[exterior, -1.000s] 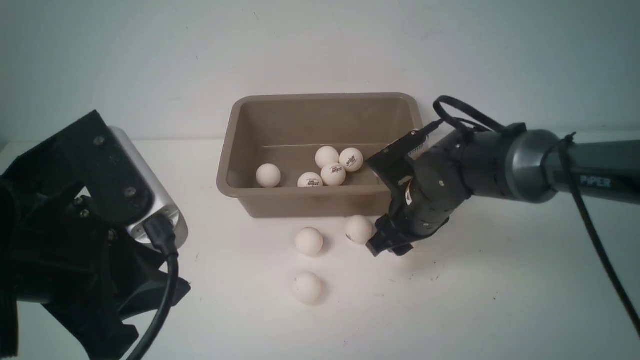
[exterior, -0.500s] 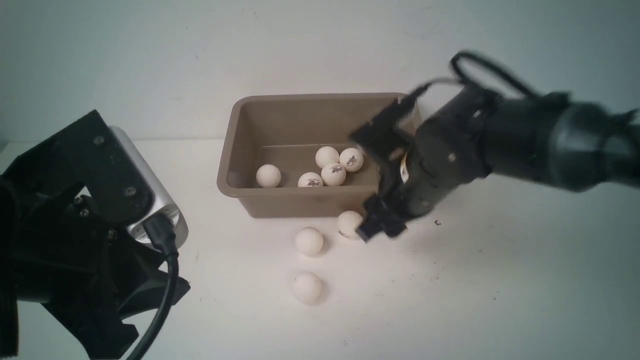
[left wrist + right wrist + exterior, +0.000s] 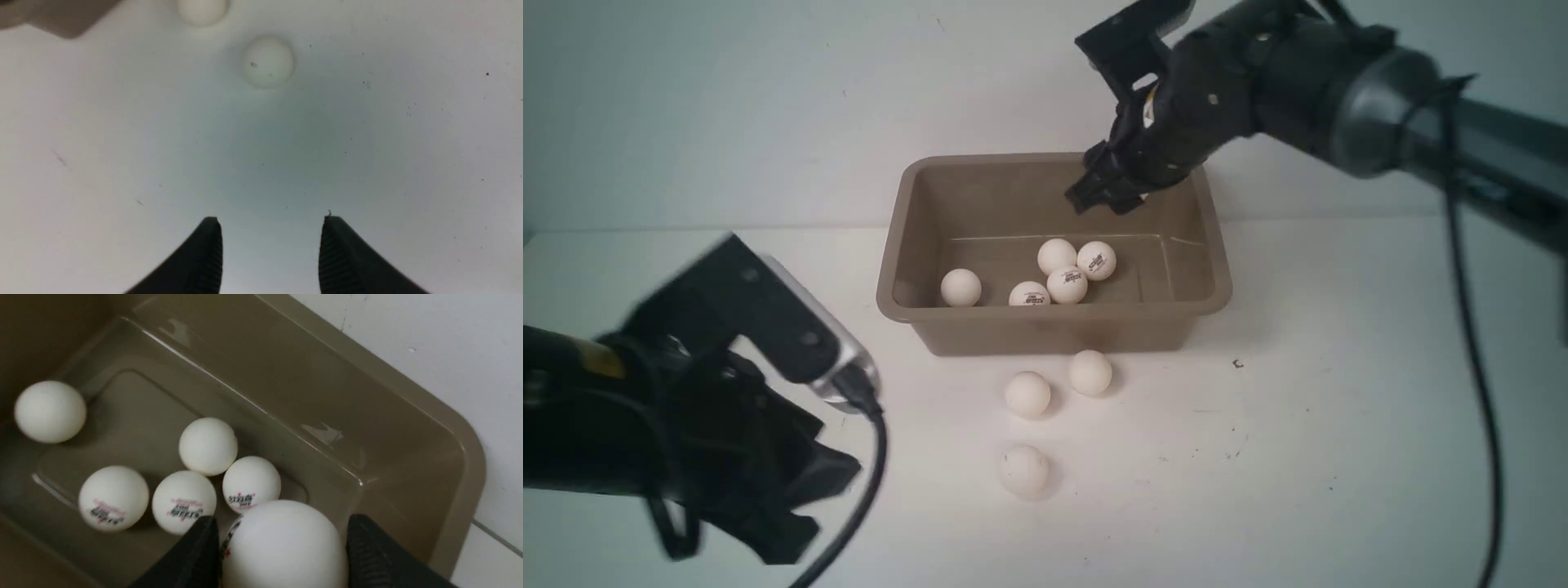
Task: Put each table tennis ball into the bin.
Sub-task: Use the right arm to put the table tennis ball into the box, then use the left arm to clamp the table tennis ball closest to it, then use the left arm to put the table tennis ball into the box, then use the right arm to clamp the table tennis ball closest to it
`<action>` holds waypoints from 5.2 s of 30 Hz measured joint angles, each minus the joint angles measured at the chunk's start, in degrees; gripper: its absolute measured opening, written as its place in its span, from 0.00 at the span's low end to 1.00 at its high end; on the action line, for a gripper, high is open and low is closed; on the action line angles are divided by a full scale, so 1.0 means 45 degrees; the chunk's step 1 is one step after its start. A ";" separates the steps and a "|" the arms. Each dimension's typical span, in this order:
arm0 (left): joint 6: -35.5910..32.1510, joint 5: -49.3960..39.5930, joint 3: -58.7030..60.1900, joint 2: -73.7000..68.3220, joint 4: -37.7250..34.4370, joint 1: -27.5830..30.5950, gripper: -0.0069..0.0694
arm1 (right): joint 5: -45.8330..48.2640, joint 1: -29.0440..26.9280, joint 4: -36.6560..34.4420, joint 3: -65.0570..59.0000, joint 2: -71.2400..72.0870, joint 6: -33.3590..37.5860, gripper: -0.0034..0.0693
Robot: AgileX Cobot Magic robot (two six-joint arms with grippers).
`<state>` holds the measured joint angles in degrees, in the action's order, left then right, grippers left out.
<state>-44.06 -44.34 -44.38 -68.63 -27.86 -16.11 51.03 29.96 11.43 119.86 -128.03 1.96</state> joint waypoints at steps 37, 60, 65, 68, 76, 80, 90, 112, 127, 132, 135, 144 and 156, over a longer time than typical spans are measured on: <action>-0.5590 0.5310 -0.2097 -0.7404 -0.3998 -0.2383 0.80 | 0.4477 0.0000 -0.1929 0.1225 0.4310 0.1100 0.83; -0.4766 0.4766 -0.2643 -0.7405 -0.4176 -0.2397 0.55 | 0.4785 0.0000 -0.1364 0.1225 0.4310 0.1139 0.83; -0.3174 0.5174 -0.2949 -0.5128 -0.2911 -0.2350 0.55 | 0.4825 0.0000 -0.1312 0.1139 0.4325 0.1139 0.83; -0.2270 0.5480 -0.4000 -0.4868 -0.1986 -0.2024 0.55 | 0.4803 0.0000 -0.1896 0.0132 0.4564 0.1139 0.81; 0.1227 0.3066 -0.8977 -0.8832 0.1595 -0.1072 0.55 | 0.4721 0.0000 -0.3092 -0.4331 0.5678 0.1771 0.68; 0.2303 0.1772 -1.1121 -1.0654 0.3386 -0.0928 0.55 | 0.4706 0.0000 -0.3633 -0.5504 0.6580 0.2156 0.66; 0.2746 0.1384 -1.3661 -1.2201 0.4266 -0.0801 0.74 | 0.4686 0.0000 -0.3722 -0.6686 0.8833 0.2475 0.65; 0.0097 -0.1174 -1.1192 -0.5515 -0.0518 0.3991 0.17 | 0.2953 0.0000 -0.5318 -0.6748 0.6727 0.3325 0.65; -0.0951 0.3067 -0.2140 0.1096 -0.1445 0.4574 0.09 | 0.2121 0.2026 -0.5262 -0.6785 0.4827 0.3498 0.57; -0.0951 0.2884 -0.1822 0.1786 -0.1445 0.4574 0.09 | 0.2103 0.2700 -0.4078 -0.6785 0.4052 0.2265 0.56; -0.0951 0.2742 -0.1822 0.2355 -0.1445 0.4574 0.09 | 0.2074 0.2778 -0.3679 -0.6785 0.3602 0.1911 0.58; -0.0951 0.2314 -0.1822 0.3791 -0.1476 0.4574 0.09 | 0.1830 0.2788 -0.3564 -0.6785 0.2668 0.1647 0.66; -0.0951 0.0982 -0.1822 0.4904 -0.1451 0.4574 0.09 | 0.1110 0.2788 -0.3564 -0.6774 0.2580 0.1678 0.70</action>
<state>-48.34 -39.92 -52.58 -46.57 -34.39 4.48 56.02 42.51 -4.61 89.38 -116.42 9.51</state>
